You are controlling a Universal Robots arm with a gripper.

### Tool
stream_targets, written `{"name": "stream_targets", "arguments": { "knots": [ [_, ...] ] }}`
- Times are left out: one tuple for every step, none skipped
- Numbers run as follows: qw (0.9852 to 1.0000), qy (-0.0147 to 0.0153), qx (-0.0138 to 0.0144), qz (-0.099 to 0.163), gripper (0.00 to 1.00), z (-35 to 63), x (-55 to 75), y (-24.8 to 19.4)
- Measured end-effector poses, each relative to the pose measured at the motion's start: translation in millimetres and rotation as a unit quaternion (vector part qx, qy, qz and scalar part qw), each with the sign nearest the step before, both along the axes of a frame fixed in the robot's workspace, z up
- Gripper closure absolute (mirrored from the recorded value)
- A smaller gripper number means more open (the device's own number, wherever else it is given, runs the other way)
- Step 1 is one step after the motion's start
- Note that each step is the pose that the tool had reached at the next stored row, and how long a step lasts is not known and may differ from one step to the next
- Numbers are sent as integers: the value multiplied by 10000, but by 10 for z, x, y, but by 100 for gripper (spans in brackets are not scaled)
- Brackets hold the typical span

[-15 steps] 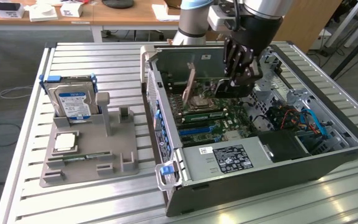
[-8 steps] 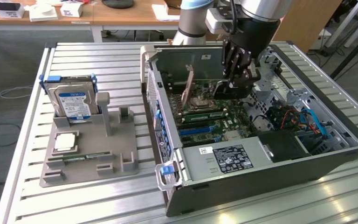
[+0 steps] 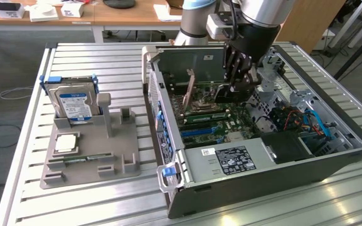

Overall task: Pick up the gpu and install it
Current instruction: 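Insert the gpu into the slot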

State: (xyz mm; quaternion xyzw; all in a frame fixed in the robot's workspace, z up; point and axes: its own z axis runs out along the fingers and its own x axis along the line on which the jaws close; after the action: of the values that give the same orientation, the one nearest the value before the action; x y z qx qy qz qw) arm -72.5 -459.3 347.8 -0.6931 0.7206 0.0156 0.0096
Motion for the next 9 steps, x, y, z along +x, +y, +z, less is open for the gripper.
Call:
{"name": "stream_targets", "arguments": {
  "knots": [
    [10000,0,0,2,73,-11,-1,0],
    [10000,-1,0,5,73,-22,-2,0],
    [10000,-1,0,8,73,-31,-3,0],
    [10000,-1,0,10,73,-42,-5,0],
    [10000,-2,0,13,73,-54,-7,0],
    [10000,-2,0,16,73,-66,-9,-1],
    [10000,-3,0,19,73,-77,-10,-1],
    [10000,-3,0,22,73,-88,-12,-1],
    [10000,-4,0,25,73,-99,-14,-1]
  ]
}}
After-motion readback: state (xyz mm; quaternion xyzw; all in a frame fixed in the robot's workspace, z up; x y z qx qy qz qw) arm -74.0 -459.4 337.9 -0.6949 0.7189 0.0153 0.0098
